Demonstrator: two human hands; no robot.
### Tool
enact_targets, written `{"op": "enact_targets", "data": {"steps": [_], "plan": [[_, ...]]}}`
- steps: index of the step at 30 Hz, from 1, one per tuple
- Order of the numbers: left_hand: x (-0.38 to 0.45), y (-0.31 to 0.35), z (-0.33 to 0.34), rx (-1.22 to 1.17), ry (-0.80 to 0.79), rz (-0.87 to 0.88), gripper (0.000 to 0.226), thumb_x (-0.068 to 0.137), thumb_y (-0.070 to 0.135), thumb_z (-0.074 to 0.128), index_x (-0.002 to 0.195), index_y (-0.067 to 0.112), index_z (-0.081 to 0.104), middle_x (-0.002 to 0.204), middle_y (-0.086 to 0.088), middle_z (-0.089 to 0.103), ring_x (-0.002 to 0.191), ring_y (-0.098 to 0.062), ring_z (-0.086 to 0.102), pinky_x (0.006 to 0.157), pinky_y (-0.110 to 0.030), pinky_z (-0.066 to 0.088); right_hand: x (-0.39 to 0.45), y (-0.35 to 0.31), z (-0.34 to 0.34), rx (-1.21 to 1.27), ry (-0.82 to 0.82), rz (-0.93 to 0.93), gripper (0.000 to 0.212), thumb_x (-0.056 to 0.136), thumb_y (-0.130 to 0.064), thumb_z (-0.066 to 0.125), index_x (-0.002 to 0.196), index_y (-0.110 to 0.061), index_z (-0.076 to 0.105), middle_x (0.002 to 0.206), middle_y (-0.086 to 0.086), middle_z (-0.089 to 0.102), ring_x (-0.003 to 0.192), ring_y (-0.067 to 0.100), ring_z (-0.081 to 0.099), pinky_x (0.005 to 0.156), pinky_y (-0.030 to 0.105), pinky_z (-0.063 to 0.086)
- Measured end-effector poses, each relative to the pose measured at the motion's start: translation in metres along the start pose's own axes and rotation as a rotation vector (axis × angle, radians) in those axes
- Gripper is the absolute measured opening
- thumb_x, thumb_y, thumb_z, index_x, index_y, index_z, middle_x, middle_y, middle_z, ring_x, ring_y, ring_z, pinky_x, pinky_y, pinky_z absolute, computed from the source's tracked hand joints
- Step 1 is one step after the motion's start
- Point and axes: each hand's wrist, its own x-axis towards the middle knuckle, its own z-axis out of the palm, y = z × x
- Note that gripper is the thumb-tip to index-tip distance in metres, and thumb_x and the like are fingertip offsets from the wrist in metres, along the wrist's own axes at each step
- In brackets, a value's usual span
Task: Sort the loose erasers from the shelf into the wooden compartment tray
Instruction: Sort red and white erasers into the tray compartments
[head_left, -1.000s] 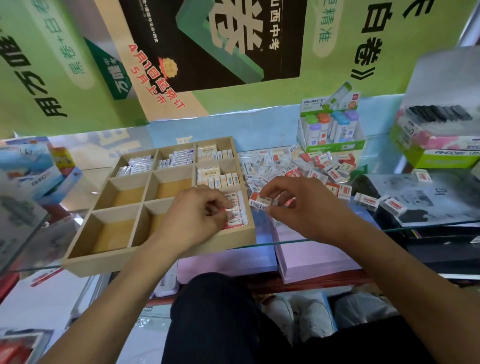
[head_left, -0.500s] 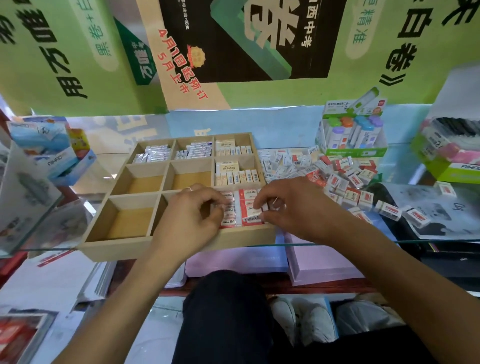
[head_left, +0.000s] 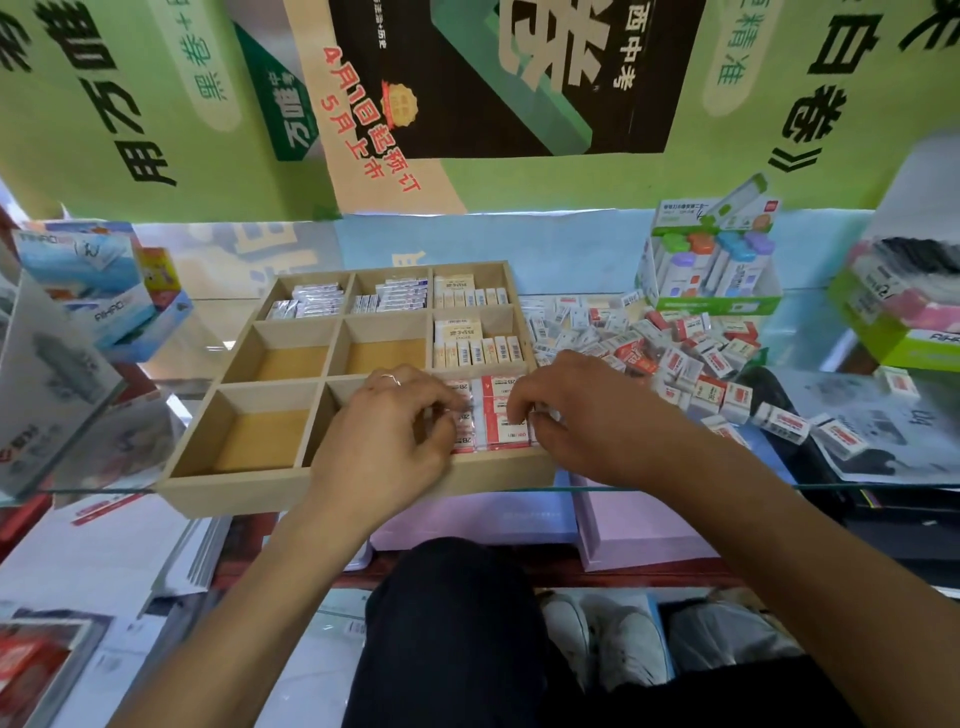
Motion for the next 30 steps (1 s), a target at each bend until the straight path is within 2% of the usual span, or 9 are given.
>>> {"op": "enact_targets", "data": {"steps": [3,5,8,12,15,17,23,28,30], "plan": [[0.000,0.004,-0.001,0.035,-0.015,0.096,0.027,0.082,0.025,0.054,0.101,0.028,0.073,0.099,0.014,0.068,0.103,-0.013,0.055,0.091,-0.039,0.047,-0.001,-0.003,-0.002,-0.114,-0.025,-0.026,0.030,0.095,-0.013,0.046,0.114,-0.028,0.065,0.103,0.003,0.049,0.093,0.021,0.054,0.081,0.034,0.047],[0.001,0.012,0.000,0.045,-0.101,0.117,0.031,0.085,0.028,0.049,0.105,0.029,0.073,0.092,0.016,0.069,0.093,-0.009,0.057,0.085,-0.033,0.046,-0.003,-0.001,-0.001,-0.074,-0.033,-0.013,0.033,0.096,-0.011,0.045,0.117,-0.028,0.064,0.102,0.004,0.047,0.094,0.024,0.055,0.082,0.035,0.047],[0.007,0.022,0.004,-0.052,-0.205,-0.002,0.019,0.088,0.024,0.060,0.101,0.031,0.072,0.074,0.017,0.068,0.073,-0.002,0.061,0.076,-0.027,0.050,-0.005,0.009,0.003,0.055,0.020,-0.019,0.033,0.095,-0.007,0.047,0.114,-0.025,0.068,0.100,0.009,0.054,0.089,0.028,0.057,0.080,0.036,0.044],[0.019,0.030,0.004,-0.147,-0.273,-0.242,0.007,0.082,0.029,0.072,0.080,0.029,0.066,0.071,0.012,0.070,0.074,-0.006,0.065,0.078,-0.032,0.053,-0.008,0.019,0.011,0.185,0.094,-0.045,0.033,0.090,0.002,0.050,0.107,-0.017,0.071,0.097,0.008,0.070,0.082,0.026,0.063,0.070,0.021,0.042],[0.023,0.036,-0.003,-0.304,-0.261,-0.373,0.010,0.081,0.023,0.076,0.079,0.023,0.066,0.071,0.006,0.071,0.066,-0.006,0.065,0.070,-0.026,0.050,-0.011,0.019,0.013,0.284,0.123,-0.047,0.030,0.090,0.002,0.052,0.109,-0.014,0.069,0.098,-0.005,0.067,0.082,0.004,0.058,0.073,0.005,0.040],[0.025,0.037,-0.012,-0.345,-0.220,-0.433,0.010,0.081,0.017,0.076,0.079,0.022,0.068,0.074,0.001,0.073,0.070,-0.009,0.067,0.072,-0.025,0.051,-0.012,0.021,0.013,0.311,0.141,-0.036,0.029,0.090,-0.002,0.054,0.112,-0.015,0.067,0.097,-0.011,0.062,0.084,0.001,0.055,0.077,0.010,0.042],[0.030,0.039,-0.025,-0.171,-0.216,-0.518,0.008,0.076,0.017,0.077,0.070,0.019,0.071,0.070,0.005,0.073,0.073,-0.009,0.069,0.076,-0.029,0.057,-0.013,0.031,0.016,0.290,0.209,0.009,0.026,0.091,-0.007,0.056,0.114,-0.016,0.065,0.112,-0.003,0.063,0.083,-0.001,0.051,0.072,0.006,0.038],[0.037,0.047,-0.022,0.010,-0.221,-0.490,0.010,0.074,0.023,0.078,0.066,0.025,0.073,0.077,0.017,0.066,0.079,-0.003,0.060,0.067,-0.021,0.049,-0.015,0.031,0.018,0.264,0.210,-0.017,0.025,0.091,-0.009,0.057,0.114,-0.015,0.065,0.113,0.000,0.062,0.090,0.008,0.055,0.076,0.013,0.042],[0.039,0.050,-0.017,0.079,-0.245,-0.461,0.008,0.074,0.025,0.077,0.067,0.028,0.073,0.081,0.014,0.066,0.086,-0.008,0.061,0.075,-0.026,0.052,-0.015,0.032,0.019,0.250,0.208,-0.025,0.024,0.092,-0.010,0.056,0.113,-0.016,0.065,0.113,0.001,0.061,0.091,0.009,0.055,0.076,0.015,0.042]]}}
